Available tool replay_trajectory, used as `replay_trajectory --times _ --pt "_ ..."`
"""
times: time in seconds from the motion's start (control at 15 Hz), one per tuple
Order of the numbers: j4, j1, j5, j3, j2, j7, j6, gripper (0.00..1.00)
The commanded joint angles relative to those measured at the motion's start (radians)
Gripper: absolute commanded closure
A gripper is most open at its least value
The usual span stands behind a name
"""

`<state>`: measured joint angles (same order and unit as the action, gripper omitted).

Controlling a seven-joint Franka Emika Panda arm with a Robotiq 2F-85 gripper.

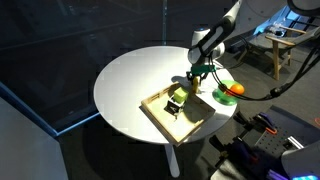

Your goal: Pick up the toy banana and put it in the green bowl

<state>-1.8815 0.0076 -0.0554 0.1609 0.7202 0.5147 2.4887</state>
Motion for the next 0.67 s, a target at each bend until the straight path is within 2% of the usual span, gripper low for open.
replay_trajectory --times 0.0,0.07,0.6 --pt "0.013 0.026 -0.007 0.023 -0.008 0.019 -0.022 0.75" --pt "0.010 0.030 -0.004 0.026 -0.017 0.019 -0.030 0.81" --pt "-0.028 0.061 0.019 0.063 -0.090 0.024 -0.058 0.81"
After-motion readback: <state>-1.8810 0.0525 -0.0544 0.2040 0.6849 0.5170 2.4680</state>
